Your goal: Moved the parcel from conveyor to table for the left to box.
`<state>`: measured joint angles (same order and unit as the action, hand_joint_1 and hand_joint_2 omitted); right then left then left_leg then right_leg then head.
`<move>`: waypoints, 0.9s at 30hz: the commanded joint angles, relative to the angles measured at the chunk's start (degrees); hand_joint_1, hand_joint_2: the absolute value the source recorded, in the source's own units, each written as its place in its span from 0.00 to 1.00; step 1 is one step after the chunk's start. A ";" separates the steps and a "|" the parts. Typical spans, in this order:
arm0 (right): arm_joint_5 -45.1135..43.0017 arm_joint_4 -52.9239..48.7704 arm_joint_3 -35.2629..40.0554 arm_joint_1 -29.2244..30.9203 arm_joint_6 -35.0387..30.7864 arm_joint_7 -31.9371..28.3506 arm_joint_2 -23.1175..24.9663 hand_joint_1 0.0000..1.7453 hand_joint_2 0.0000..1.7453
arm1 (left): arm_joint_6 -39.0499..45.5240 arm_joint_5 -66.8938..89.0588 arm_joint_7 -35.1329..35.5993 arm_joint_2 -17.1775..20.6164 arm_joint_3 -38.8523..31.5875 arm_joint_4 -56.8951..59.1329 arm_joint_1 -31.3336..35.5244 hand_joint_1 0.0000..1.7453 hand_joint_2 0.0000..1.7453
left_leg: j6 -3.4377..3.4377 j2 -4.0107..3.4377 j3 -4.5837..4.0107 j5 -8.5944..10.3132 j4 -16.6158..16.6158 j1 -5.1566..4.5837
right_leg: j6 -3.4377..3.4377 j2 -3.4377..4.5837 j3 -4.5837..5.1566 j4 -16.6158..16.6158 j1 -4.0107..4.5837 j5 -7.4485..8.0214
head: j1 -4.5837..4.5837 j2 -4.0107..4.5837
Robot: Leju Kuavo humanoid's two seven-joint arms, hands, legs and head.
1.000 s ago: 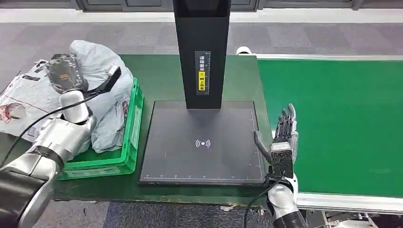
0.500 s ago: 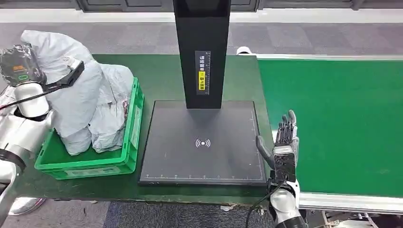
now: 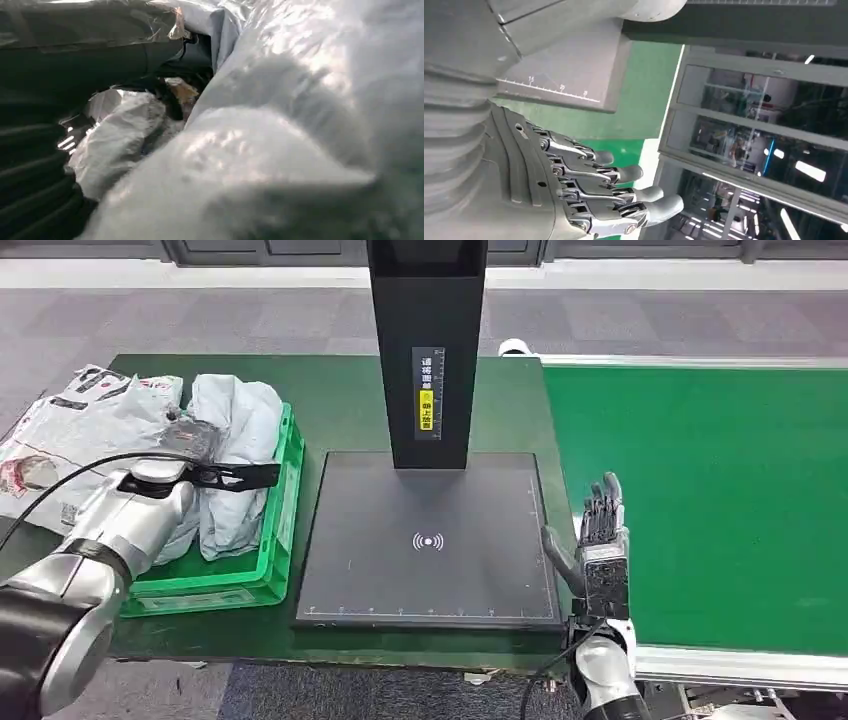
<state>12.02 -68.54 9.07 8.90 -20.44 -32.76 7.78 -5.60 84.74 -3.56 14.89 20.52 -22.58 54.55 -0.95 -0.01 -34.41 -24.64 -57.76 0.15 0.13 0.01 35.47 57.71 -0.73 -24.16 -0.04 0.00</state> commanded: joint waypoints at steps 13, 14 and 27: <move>2.02 -3.39 -3.92 -2.72 0.86 3.34 -1.06 0.00 1.00 | 17.53 -10.26 17.71 -7.18 -13.74 4.15 1.75 0.00 0.00 | 0.04 0.13 -0.01 0.01 0.01 0.09 | 0.01 -0.18 -0.11 -0.07 0.11 -0.03 | 0.00 0.00; 2.02 -3.89 -3.90 -3.19 0.81 3.39 -1.05 0.00 1.00 | 22.56 -12.34 16.94 -7.09 -16.44 3.03 1.59 0.00 0.00 | 0.03 0.13 -0.02 0.02 0.01 0.05 | 0.00 -0.19 -0.08 -0.03 0.07 -0.03 | 0.00 0.00; 2.00 -2.24 -2.34 -1.78 -0.15 3.70 -0.70 0.00 1.00 | 39.68 -17.88 8.16 -4.30 -24.32 -3.09 -2.29 0.00 0.00 | -0.02 -0.10 0.02 -0.03 0.04 0.09 | -0.02 0.08 -0.04 -0.06 0.13 -0.01 | 0.00 0.00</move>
<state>14.23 -72.72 8.31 5.21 -20.70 -29.53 7.54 33.81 66.55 4.70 10.67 1.03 -25.59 52.41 -0.98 -0.13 -34.46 -24.65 -57.74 0.19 0.11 0.10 35.52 57.71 -0.65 -24.17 -0.04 0.00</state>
